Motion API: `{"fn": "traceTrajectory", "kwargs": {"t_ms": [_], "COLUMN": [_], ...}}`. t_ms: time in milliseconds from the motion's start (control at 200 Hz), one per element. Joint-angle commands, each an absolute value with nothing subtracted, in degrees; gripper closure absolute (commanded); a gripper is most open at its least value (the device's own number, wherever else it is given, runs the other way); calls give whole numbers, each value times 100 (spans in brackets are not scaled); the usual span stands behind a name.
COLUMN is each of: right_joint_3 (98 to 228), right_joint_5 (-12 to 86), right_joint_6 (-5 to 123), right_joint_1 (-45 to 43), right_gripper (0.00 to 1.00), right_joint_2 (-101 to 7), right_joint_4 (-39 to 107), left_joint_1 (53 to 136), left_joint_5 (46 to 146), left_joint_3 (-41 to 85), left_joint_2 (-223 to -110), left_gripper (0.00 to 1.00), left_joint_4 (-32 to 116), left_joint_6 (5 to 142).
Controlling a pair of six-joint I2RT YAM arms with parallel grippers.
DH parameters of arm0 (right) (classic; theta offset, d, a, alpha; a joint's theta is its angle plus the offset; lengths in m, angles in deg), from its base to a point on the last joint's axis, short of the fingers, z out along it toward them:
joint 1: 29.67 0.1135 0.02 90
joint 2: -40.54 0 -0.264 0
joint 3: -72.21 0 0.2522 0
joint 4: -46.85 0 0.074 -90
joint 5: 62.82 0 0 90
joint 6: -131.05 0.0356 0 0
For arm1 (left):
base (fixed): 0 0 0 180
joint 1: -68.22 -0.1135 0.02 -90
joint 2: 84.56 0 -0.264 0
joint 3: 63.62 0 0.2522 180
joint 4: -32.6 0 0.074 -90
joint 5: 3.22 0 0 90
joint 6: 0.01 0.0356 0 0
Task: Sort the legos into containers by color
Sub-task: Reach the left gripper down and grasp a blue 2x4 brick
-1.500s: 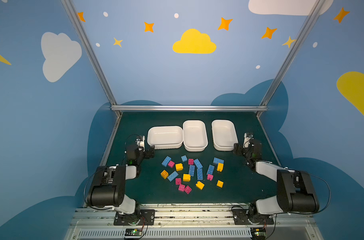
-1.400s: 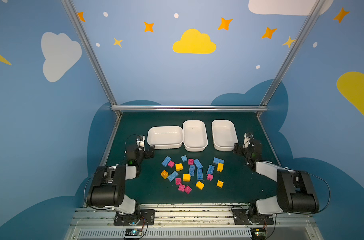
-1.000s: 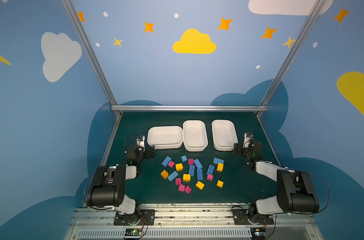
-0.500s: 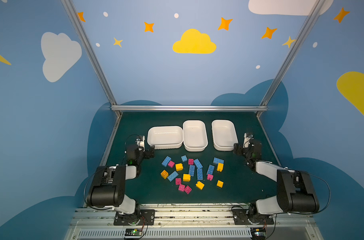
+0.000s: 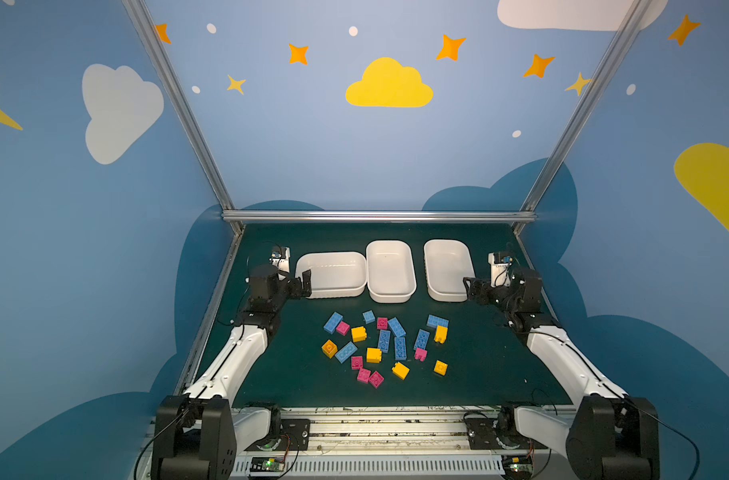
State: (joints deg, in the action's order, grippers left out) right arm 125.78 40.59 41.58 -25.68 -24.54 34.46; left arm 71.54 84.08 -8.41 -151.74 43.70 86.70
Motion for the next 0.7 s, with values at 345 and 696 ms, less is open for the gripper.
{"fn": "traceTrajectory", "kwargs": {"t_ms": [345, 696], "right_joint_3": [12919, 12961], "right_joint_5": [5733, 5394], "right_joint_6": [3901, 3938], "right_joint_1": [-1113, -192], "right_gripper": [11, 11], "right_joint_2": [-1797, -2004], "right_joint_4": [1691, 1524], "left_joint_1": [7643, 8412], "left_joint_5": [9756, 9352], "left_joint_3": [-143, -271], "left_joint_2": [-15325, -16278], "left_gripper": [2, 11], "left_joint_4": [7686, 7307], "left_joint_6": [9813, 10285]}}
